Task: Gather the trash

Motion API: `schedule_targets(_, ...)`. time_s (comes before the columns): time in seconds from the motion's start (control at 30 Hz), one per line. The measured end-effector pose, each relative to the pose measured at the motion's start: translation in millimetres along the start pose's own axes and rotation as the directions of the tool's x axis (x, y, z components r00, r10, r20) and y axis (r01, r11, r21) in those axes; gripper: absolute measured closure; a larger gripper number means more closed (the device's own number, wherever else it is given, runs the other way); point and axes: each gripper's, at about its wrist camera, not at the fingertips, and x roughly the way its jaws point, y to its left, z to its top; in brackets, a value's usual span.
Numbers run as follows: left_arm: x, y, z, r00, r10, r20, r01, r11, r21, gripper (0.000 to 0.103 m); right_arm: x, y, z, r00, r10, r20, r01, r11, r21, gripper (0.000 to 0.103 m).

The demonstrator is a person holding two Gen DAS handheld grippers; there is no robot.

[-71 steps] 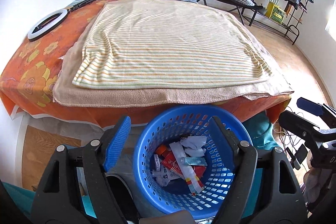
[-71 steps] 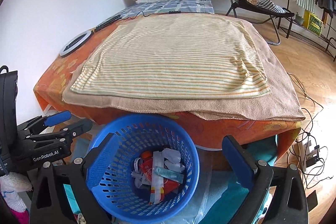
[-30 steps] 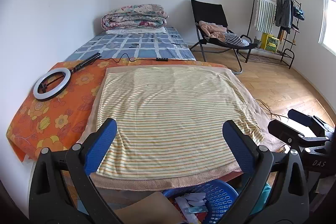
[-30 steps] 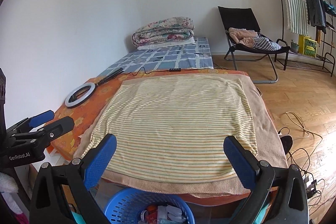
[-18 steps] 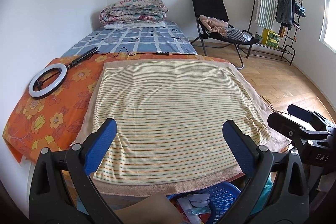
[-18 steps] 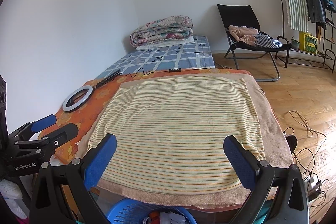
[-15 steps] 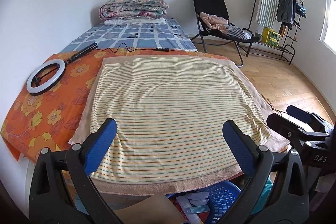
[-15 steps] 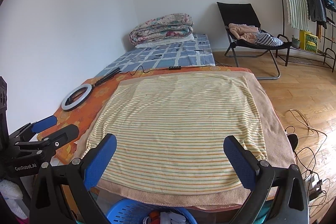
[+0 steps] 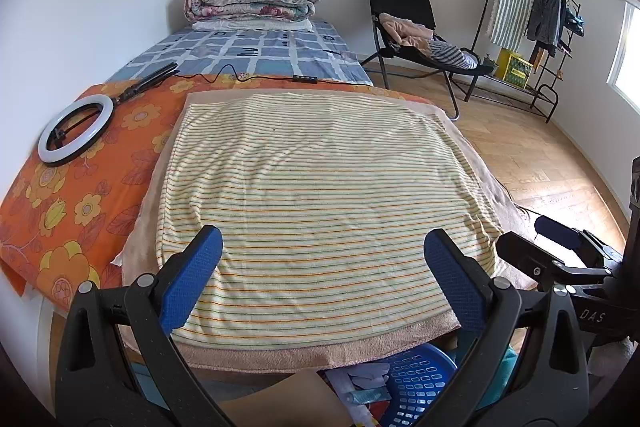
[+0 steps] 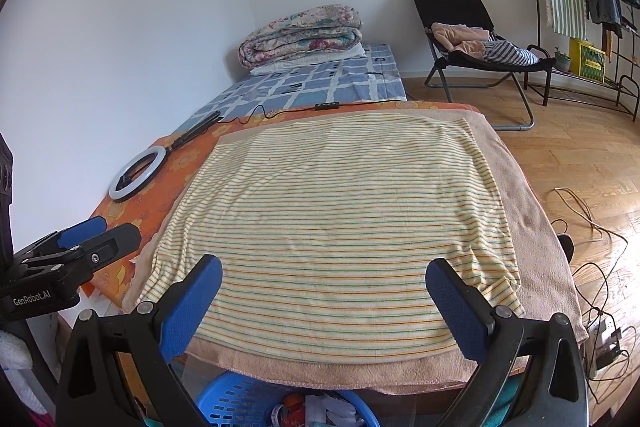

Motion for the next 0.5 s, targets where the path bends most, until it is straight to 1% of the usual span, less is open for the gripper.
schedule_targets(0.5,0.1,1.5,2.0,1.000,-0.009,0.002,0.009,1.000,-0.006,0.001,0.7,8.2,-1.9,1.000,0.001,-0.010,-0.001,1.000,-0.013,0.000)
